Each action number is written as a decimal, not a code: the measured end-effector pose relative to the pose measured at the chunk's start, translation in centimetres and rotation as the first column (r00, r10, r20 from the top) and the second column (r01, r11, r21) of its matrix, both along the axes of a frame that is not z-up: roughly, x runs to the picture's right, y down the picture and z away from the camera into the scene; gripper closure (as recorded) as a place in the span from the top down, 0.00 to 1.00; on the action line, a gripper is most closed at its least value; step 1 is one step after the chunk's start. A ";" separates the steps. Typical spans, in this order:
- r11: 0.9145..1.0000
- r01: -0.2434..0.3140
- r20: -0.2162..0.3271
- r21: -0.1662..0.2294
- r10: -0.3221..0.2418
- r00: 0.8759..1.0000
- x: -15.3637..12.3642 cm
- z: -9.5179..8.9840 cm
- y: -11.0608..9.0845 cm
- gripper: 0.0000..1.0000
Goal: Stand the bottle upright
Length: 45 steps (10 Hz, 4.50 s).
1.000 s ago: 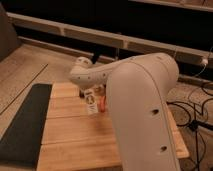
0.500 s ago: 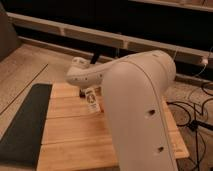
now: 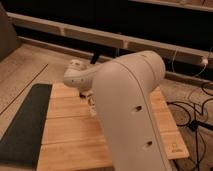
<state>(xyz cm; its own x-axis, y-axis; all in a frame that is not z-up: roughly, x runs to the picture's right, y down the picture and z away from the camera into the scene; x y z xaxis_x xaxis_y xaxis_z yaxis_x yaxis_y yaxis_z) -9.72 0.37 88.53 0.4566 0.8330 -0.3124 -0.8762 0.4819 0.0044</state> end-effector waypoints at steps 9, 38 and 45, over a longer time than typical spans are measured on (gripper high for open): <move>0.981 -0.060 0.100 0.182 0.042 0.994 -1.3 -0.9 -3.3 0.00; 0.881 -0.129 0.356 0.455 -0.048 0.933 -4.8 -1.9 -9.6 0.00; 0.881 -0.128 0.356 0.455 -0.048 0.933 -4.7 -1.8 -9.5 0.00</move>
<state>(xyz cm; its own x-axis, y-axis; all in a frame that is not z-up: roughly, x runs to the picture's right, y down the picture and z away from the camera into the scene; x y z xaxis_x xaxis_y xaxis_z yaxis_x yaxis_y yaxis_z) -14.46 -9.17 86.71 0.4238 0.8593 0.2864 -0.8812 0.4643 -0.0889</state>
